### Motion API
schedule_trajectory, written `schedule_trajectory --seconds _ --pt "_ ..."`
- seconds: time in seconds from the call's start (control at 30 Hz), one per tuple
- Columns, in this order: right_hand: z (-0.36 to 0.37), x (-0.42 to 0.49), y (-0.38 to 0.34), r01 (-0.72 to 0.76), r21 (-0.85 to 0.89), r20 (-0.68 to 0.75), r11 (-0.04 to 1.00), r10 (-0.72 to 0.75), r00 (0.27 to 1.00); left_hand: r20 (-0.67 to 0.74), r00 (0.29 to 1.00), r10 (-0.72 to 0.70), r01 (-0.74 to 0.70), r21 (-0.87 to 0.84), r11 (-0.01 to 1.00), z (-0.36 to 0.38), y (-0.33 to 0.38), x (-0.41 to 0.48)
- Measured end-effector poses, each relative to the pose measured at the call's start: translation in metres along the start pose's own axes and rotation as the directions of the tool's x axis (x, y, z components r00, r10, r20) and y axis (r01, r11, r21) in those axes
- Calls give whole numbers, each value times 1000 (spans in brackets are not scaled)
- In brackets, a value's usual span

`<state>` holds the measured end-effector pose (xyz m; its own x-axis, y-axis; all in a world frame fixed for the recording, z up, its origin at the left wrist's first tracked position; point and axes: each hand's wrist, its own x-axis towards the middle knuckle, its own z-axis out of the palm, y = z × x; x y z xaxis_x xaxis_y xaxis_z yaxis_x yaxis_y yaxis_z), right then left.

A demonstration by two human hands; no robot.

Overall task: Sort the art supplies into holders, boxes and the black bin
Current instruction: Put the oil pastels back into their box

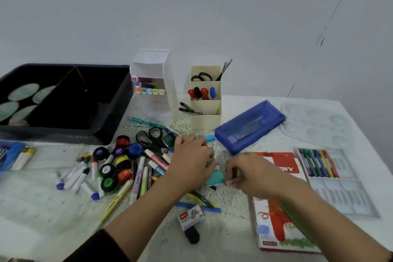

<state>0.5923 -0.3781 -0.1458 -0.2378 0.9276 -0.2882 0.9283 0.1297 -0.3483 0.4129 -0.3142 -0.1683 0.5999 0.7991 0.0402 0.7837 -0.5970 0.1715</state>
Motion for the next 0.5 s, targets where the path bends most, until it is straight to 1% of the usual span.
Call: schedule_trajectory --seconds 0.03,0.1,0.17,0.23,0.3,0.33,0.4,0.5 --pt "-4 -4 4 -36 112 -45 993 41 998 53 999 2 -4 40 999 0 2 6" --pt "-11 -13 11 -57 299 -195 953 119 974 137 991 1 -10 64 998 -1 6 17" --pt "-13 -21 18 -47 401 -320 915 187 929 171 985 0 -13 72 997 -3 10 24" --pt "-8 -24 24 -38 477 -372 878 240 897 197 980 0 -15 76 997 -3 14 28" --pt "-2 -26 28 -19 550 -394 835 280 875 206 979 -4 -8 57 998 -3 18 30" --pt "0 -28 30 -6 582 -402 813 295 867 190 982 -4 -3 34 999 -3 21 29" --pt "1 -32 35 26 631 -431 776 322 843 114 993 13 -8 -47 999 -6 28 28" --pt "-3 -44 47 76 707 -471 703 389 791 -37 995 93 -98 -196 976 -16 47 28"
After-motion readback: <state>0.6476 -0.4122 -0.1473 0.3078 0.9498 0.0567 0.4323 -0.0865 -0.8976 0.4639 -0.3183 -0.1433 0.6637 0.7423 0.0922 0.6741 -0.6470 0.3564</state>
